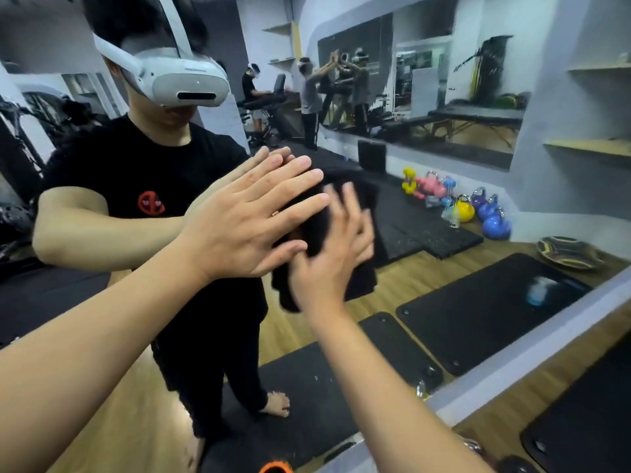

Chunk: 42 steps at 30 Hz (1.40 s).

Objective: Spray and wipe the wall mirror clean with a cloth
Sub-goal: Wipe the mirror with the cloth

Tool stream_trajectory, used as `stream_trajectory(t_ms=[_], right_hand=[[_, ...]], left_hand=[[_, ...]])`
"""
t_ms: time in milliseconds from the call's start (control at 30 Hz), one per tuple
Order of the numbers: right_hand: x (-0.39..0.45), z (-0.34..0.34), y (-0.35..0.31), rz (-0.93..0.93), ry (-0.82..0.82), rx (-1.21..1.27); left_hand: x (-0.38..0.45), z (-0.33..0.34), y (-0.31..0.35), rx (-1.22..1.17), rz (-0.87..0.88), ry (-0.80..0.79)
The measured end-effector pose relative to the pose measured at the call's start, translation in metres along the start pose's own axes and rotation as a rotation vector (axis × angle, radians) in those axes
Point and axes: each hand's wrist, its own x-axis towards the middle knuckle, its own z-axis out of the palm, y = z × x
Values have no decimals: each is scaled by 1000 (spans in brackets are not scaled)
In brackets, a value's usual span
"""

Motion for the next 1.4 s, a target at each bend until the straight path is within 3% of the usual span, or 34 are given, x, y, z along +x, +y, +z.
stream_trajectory(t_ms=[100,300,500,633,767,900,1100,1200,1400], right_hand=[[-49,16,-5,-177,-140,-64],[-2,2,17,-262,-88,-42],[114,-23,21,62,202,10],[140,-23,16,317,269,-10],[73,-6,-13,139,202,9],[-9,16,-28,-222,-51,-110],[35,0,9,-481,-82,-127],[94,-21,17,-366,0,-90],[200,-49,40,95,245,23]], left_hand=[[-2,-3,-2,-17,30,-32],[-2,-4,-1,-15,10,-25],[-1,-5,-1,6,12,57],[-1,-5,-1,-21,18,107],[-1,-5,-1,-27,17,142],[-2,-8,-1,-49,-5,152],[3,-9,-1,-25,-59,93],[28,-12,3,12,-80,86],[92,-13,23,5,-50,139]])
